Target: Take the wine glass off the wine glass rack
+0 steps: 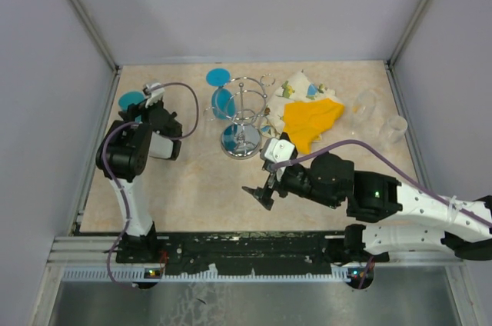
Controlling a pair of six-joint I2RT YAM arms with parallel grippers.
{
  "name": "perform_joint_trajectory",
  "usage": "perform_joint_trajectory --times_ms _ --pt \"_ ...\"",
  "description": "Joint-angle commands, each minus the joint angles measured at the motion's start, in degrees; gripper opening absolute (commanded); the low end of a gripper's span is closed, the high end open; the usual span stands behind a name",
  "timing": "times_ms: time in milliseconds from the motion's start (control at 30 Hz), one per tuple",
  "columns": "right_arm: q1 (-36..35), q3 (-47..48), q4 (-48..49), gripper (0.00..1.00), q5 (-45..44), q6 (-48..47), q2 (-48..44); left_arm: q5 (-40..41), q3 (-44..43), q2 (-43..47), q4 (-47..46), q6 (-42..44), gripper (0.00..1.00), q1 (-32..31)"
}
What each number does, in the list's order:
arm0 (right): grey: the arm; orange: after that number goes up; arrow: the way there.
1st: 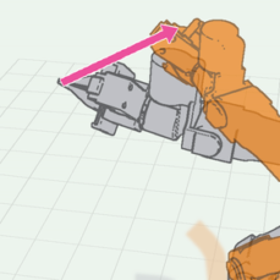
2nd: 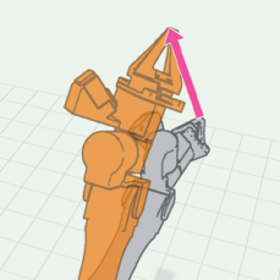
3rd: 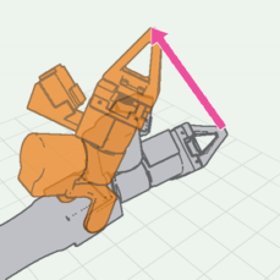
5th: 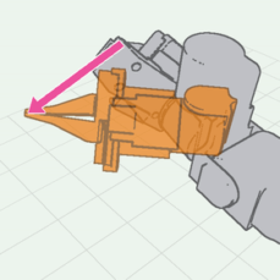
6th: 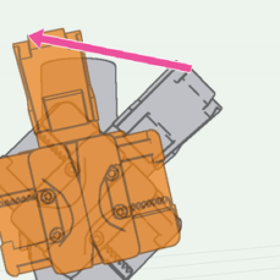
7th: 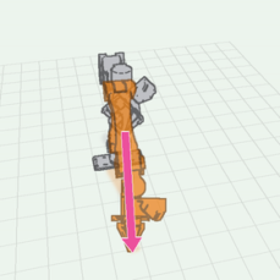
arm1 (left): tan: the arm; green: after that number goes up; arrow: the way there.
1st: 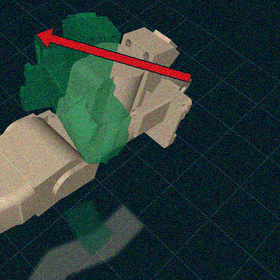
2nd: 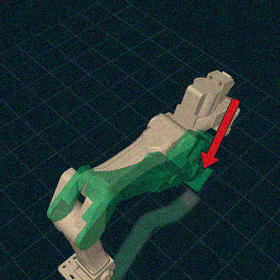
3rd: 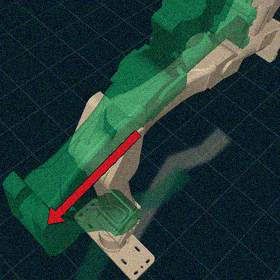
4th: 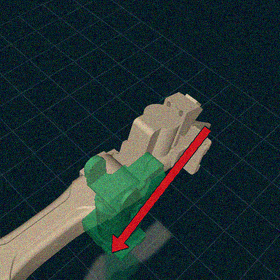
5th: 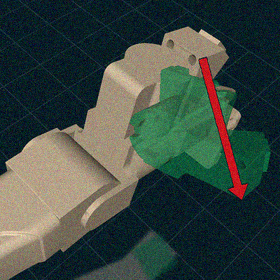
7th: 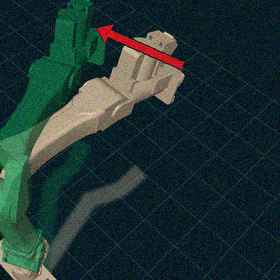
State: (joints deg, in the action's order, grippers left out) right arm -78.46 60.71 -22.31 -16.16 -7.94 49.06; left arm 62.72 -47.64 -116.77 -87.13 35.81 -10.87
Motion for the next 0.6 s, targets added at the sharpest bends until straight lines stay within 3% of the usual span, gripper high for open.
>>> perform_joint_trajectory --times_ms 0,167,567 --pt "0.50 0.03 2.81 0.99 0.26 -0.37 -0.98 2.63 3.37 4.12 -15.35 -1.45 1.00 -0.79" --pt "0.50 0.30 2.73 0.99 1.07 0.18 -1.07 3.89 7.06 6.25 -15.30 -2.46 1.00 -1.32" --pt "0.50 -0.06 2.06 0.99 1.29 1.00 -3.44 10.50 6.32 4.58 -15.37 -2.17 1.00 -2.82"
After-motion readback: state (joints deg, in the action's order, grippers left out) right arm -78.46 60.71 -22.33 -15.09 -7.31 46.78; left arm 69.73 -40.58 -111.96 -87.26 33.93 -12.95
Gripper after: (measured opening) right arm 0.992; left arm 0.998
